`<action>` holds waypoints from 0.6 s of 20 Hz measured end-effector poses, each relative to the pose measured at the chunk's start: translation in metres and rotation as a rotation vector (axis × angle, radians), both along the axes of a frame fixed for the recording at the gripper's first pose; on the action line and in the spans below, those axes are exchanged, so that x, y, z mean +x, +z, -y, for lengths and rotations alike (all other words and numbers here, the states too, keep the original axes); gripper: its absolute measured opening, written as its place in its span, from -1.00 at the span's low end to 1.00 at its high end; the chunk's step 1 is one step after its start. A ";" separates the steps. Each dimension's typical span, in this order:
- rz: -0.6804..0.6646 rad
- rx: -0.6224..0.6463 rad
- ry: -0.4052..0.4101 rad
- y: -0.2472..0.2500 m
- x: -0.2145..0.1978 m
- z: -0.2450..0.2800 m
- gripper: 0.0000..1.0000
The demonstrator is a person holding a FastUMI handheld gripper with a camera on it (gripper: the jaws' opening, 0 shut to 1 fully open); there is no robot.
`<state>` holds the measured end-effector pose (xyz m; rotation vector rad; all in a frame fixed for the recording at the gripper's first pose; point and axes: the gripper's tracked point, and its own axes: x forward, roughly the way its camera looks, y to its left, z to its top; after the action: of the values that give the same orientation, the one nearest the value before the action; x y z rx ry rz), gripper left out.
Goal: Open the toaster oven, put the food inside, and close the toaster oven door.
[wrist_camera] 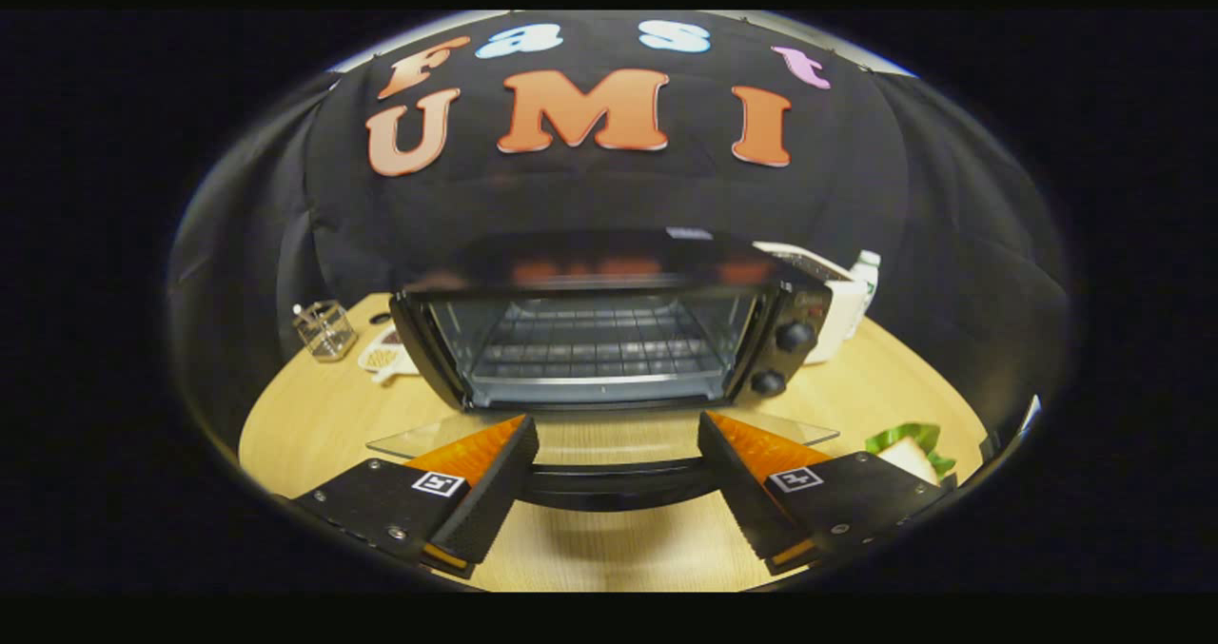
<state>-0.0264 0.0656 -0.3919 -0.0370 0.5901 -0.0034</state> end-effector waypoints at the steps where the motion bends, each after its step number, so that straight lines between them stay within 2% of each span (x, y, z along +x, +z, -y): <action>1: -0.013 0.002 -0.004 -0.007 -0.008 0.000 1.00; 12: -0.114 0.000 -0.007 -0.044 -0.052 0.002 1.00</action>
<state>-0.0781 0.0634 -0.4358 -0.0350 0.7042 -0.0082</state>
